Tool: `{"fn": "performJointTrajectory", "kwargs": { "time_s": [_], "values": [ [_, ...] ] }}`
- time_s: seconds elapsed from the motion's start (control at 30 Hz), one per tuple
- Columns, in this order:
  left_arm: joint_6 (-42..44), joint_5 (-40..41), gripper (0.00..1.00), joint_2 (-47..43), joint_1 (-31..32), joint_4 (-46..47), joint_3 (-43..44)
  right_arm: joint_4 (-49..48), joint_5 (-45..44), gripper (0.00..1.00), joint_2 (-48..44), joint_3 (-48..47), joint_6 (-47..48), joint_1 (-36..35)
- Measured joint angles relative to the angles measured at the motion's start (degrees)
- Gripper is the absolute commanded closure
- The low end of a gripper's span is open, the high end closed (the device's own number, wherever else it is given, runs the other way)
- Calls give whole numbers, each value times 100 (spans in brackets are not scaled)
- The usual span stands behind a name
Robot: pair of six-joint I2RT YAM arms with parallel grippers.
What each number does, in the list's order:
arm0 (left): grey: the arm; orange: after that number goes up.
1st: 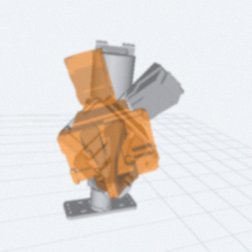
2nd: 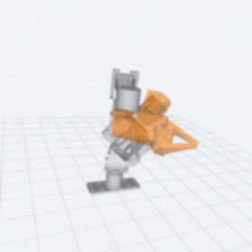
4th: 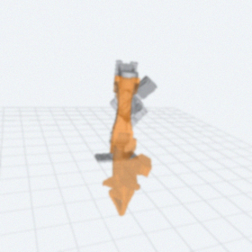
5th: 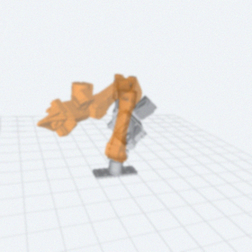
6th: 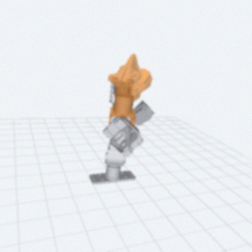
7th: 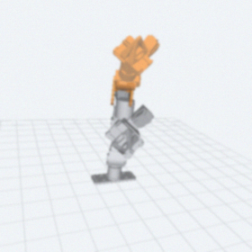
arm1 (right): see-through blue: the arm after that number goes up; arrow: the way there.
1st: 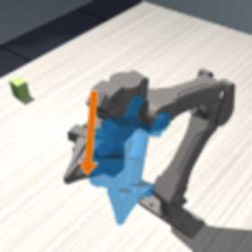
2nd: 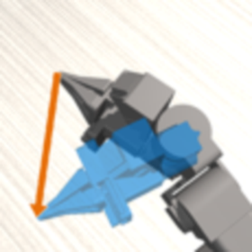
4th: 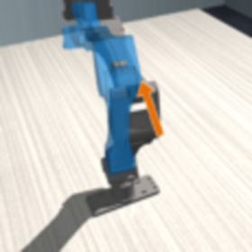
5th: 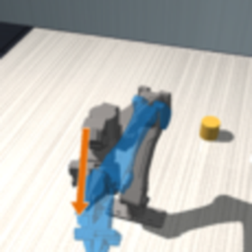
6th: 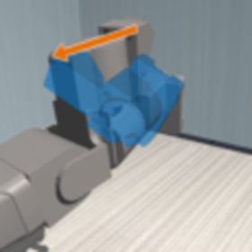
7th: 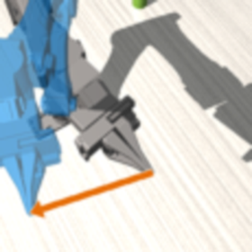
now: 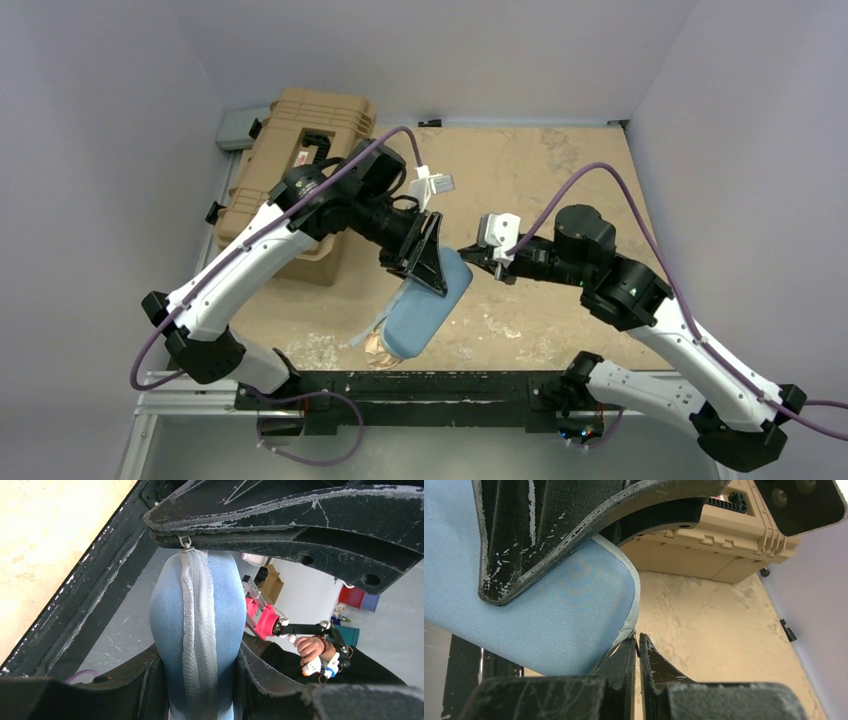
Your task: Open the umbrella
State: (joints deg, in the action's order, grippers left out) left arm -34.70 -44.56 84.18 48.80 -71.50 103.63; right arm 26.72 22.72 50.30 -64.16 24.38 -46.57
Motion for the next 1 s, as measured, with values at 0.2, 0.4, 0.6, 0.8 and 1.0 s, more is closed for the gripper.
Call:
{"fn": "performJointTrajectory", "kwargs": {
  "time_s": [0.2, 0.4, 0.6, 0.8, 1.0],
  "values": [
    [48, -15, 100, 101, 96, 28, -66, 304, -11, 100, 92, -90, 42, 0],
    [85, -11, 100, 184, 127, 55, -127, 518, -44, 100, 229, -199, 66, 2],
    [79, -2, 100, 258, 127, 184, -127, 540, -267, 100, 214, -247, 208, 2],
    [101, -9, 32, 542, 127, 109, 258, 483, -492, 100, 136, -247, 15, 46],
    [197, 13, 0, 1215, 15, -243, 597, -610, -1012, 100, -199, 260, -459, 63]
  ]
}}
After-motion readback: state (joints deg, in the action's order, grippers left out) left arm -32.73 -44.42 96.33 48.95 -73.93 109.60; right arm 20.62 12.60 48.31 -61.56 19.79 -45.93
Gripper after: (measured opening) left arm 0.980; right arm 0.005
